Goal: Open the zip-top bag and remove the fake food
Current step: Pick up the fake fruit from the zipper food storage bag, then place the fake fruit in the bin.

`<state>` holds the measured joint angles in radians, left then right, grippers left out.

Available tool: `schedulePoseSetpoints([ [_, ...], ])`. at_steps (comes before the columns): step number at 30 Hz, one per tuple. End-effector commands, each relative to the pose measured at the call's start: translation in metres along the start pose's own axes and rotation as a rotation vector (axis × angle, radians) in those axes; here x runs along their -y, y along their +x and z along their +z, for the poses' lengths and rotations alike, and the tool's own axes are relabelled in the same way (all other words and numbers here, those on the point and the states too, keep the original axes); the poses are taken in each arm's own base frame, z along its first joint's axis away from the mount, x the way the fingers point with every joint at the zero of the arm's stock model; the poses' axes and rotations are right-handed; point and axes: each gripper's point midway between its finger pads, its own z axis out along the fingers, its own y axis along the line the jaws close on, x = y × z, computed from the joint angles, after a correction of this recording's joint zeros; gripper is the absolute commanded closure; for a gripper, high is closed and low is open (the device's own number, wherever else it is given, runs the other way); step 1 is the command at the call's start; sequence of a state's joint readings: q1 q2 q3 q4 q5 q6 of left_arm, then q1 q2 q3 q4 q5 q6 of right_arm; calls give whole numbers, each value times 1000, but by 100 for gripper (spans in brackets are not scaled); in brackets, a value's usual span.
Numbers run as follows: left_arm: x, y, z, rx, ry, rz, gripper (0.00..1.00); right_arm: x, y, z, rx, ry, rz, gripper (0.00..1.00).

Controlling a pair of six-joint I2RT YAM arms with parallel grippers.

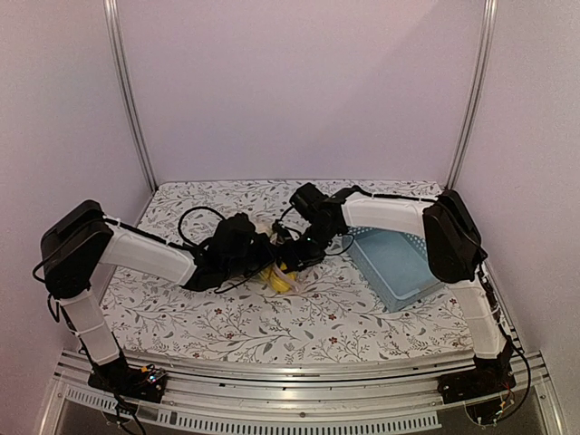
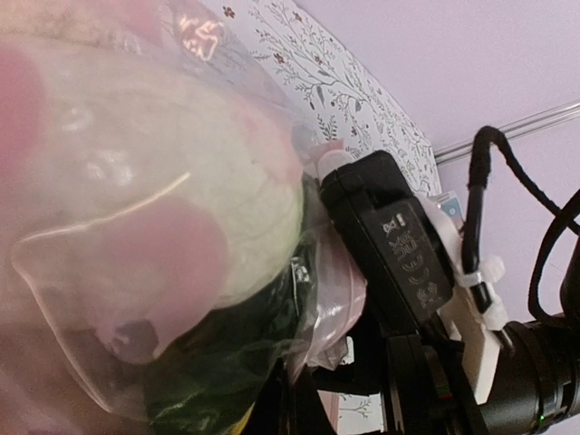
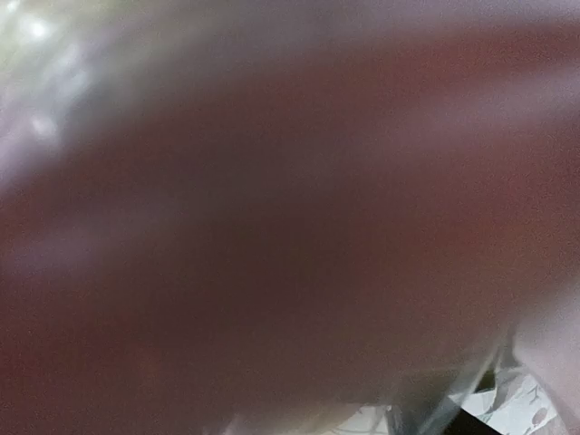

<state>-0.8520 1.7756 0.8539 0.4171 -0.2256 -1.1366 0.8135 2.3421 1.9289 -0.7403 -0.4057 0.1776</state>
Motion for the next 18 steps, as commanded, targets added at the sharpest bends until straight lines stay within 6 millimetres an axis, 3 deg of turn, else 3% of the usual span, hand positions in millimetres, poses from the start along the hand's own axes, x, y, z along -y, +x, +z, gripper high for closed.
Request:
schedulePoseSetpoints([
  [1, 8, 12, -5, -32, 50, -12, 100, -1, 21, 39, -67, -45, 80, 28],
  [3, 9, 12, -5, -29, 57, -20, 100, -10, 22, 40, -50, -104, 120, 24],
  [6, 9, 13, -4, -27, 77, -52, 100, -4, 17, 39, -10, -64, 169, 24],
  [9, 11, 14, -3, -34, 83, -61, 100, 10, 17, 44, 8, 8, 193, 30],
  [12, 11, 12, -5, -27, 77, -50, 100, 9, 17, 39, 12, 9, 179, 42],
  [16, 5, 6, -7, -18, 53, -11, 100, 4, 15, 7, 42, 31, 85, 57],
  [18, 1, 2, -8, -19, 48, 0, 100, -5, 13, -21, 65, 23, 26, 60],
])
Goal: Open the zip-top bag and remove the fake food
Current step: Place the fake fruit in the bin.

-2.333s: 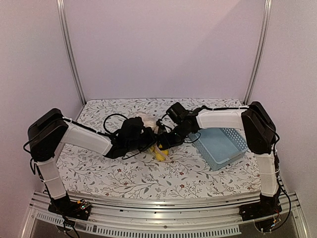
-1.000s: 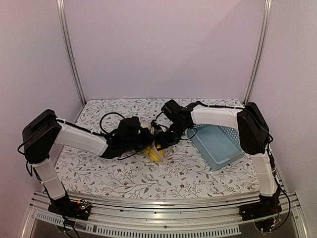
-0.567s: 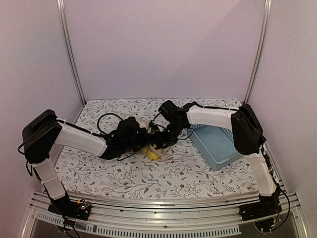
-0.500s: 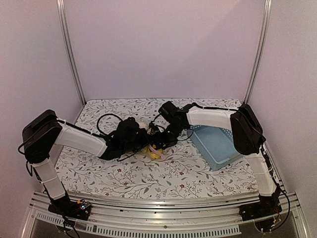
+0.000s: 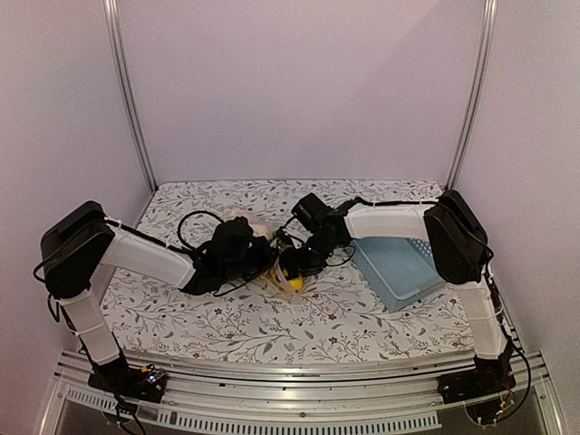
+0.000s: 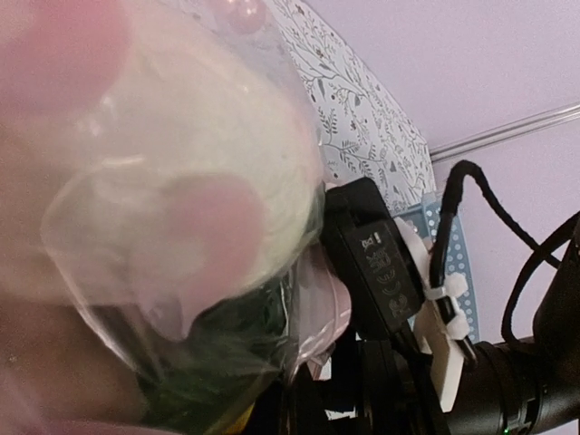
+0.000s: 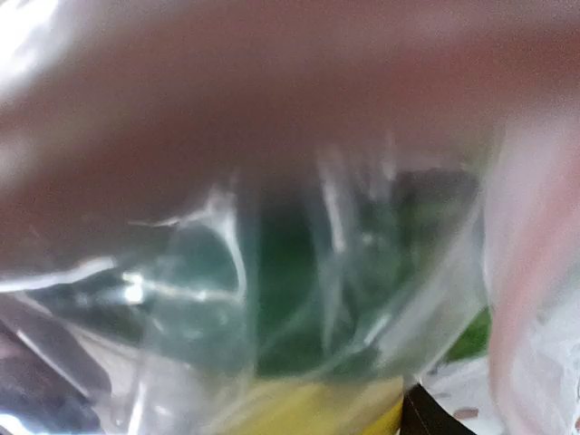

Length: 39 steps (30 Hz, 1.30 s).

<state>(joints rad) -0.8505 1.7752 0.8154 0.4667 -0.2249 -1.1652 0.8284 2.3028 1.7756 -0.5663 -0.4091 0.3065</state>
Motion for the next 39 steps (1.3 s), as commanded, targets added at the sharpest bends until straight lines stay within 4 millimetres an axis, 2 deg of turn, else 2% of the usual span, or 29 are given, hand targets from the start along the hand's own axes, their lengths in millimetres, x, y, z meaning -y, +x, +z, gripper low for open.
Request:
schedulePoseSetpoints([
  [1, 6, -3, -7, -25, 35, 38, 100, -7, 4, -44, 18, 27, -86, 61],
  [5, 3, -12, -7, -46, 30, 84, 100, -37, 8, -82, 20, -93, -211, 61],
  [7, 9, -18, -8, -66, 38, 115, 100, -46, 12, -93, 14, -128, -262, 61],
  [10, 21, -32, -17, -71, 41, 211, 100, -49, 22, -107, -19, -144, -314, 61],
  [15, 50, -58, -44, -65, 57, 371, 100, -40, 39, -129, -65, -111, -369, 62],
  [19, 72, -71, -55, -109, 93, 474, 100, -37, 37, -168, -12, -69, -469, 62],
  [23, 79, -70, -46, -233, 121, 530, 100, -18, 44, -202, 36, -13, -510, 62],
  [29, 73, -58, -42, -356, 191, 525, 100, 23, 58, -251, 100, 165, -575, 62],
  [33, 63, -65, -46, -362, 139, 598, 100, 47, 57, -290, 194, 242, -524, 62],
  [37, 72, -75, -54, -331, 175, 597, 100, 74, 66, -309, 260, 275, -437, 61],
  [39, 72, -79, -57, -317, 176, 596, 100, 81, 71, -315, 289, 268, -393, 61],
])
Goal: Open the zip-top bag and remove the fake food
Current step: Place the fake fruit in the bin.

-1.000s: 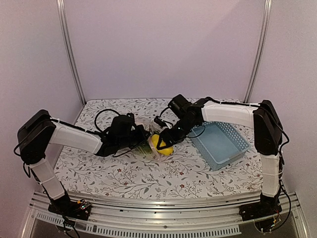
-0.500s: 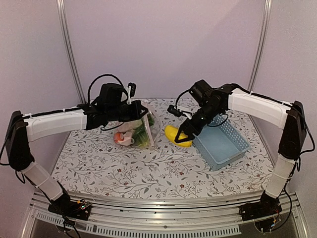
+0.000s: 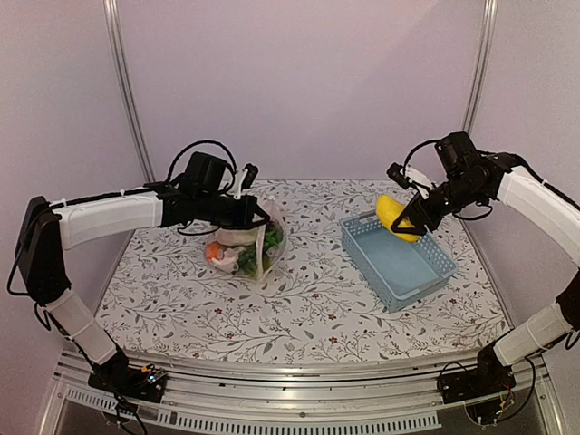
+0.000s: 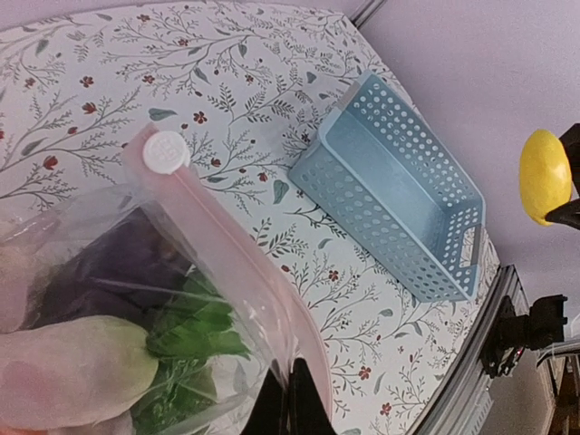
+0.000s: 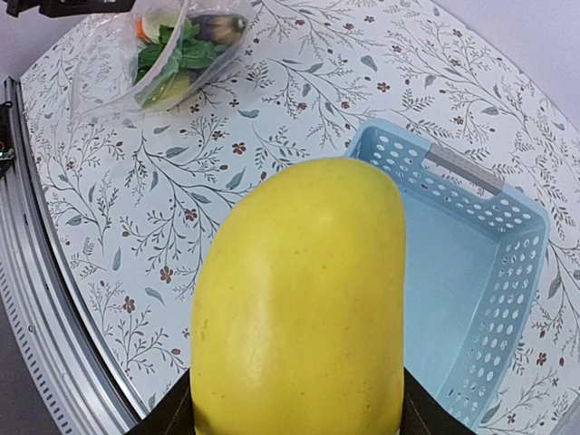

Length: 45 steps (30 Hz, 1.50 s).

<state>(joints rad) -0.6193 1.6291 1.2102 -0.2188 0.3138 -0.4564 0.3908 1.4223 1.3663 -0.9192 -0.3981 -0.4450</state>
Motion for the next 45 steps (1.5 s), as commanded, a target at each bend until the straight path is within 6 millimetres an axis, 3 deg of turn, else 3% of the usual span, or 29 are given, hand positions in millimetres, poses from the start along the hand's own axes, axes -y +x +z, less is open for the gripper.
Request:
schedulePoseSetpoints([
  [1, 1, -12, -18, 29, 12, 32, 100, 13, 14, -14, 54, 26, 72, 61],
  [7, 9, -19, -24, 40, 79, -1, 100, 23, 15, -34, 81, 98, 76, 60],
  [16, -1, -26, -27, 57, 118, -74, 100, 29, 37, -11, 44, 99, 80, 60],
  [21, -5, -23, -22, 42, 120, -83, 100, 44, 28, -8, 34, 126, 89, 60],
  [26, -15, -23, -19, 36, 118, -117, 100, 55, 31, 8, -10, 124, 115, 60],
  [37, -6, -29, -26, 50, 163, -133, 100, 74, 46, 31, -106, 153, 132, 57],
  [41, -7, -29, -26, 57, 162, -130, 100, 92, 62, 57, -217, 155, 194, 55],
  [45, -9, -26, -22, 45, 161, -132, 100, 105, 56, 86, -240, 113, 253, 55],
])
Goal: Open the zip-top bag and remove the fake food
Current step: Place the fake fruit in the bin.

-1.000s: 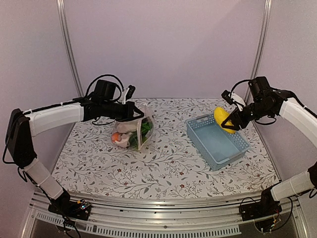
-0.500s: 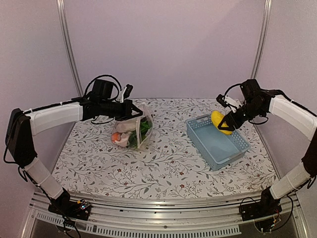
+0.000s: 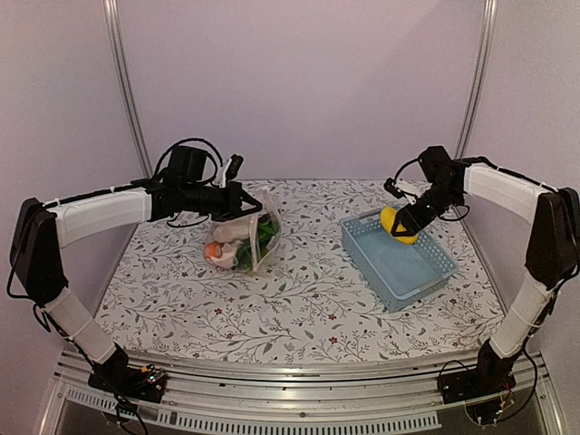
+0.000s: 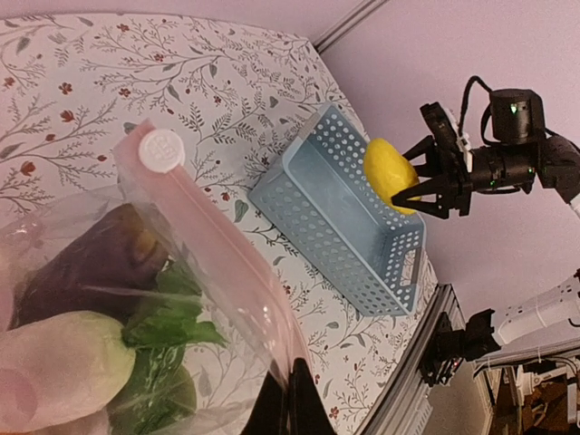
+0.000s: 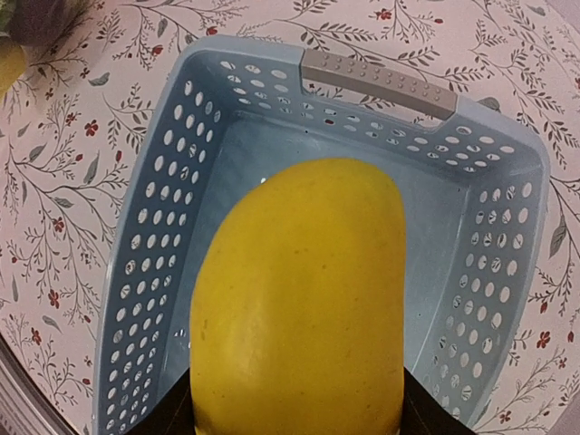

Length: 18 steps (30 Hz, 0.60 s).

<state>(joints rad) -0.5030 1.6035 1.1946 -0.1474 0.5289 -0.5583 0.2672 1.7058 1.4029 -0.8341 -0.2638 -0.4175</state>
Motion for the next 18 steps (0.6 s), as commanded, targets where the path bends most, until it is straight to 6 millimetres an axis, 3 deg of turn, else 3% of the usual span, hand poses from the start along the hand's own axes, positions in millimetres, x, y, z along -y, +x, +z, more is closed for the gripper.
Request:
schedulePoseSetpoints([
  [1, -4, -1, 1, 6, 9, -4, 100, 11, -2, 33, -75, -27, 77, 55],
  [8, -11, 2, 6, -5, -7, 10, 100, 3, -8, 69, -135, -68, 65, 47],
  [12, -18, 5, 10, -19, -19, 9, 100, -3, -12, 78, -158, -82, 44, 44],
  [18, -21, 9, 15, -41, -8, -11, 100, 3, -10, 72, -175, -37, 63, 28],
])
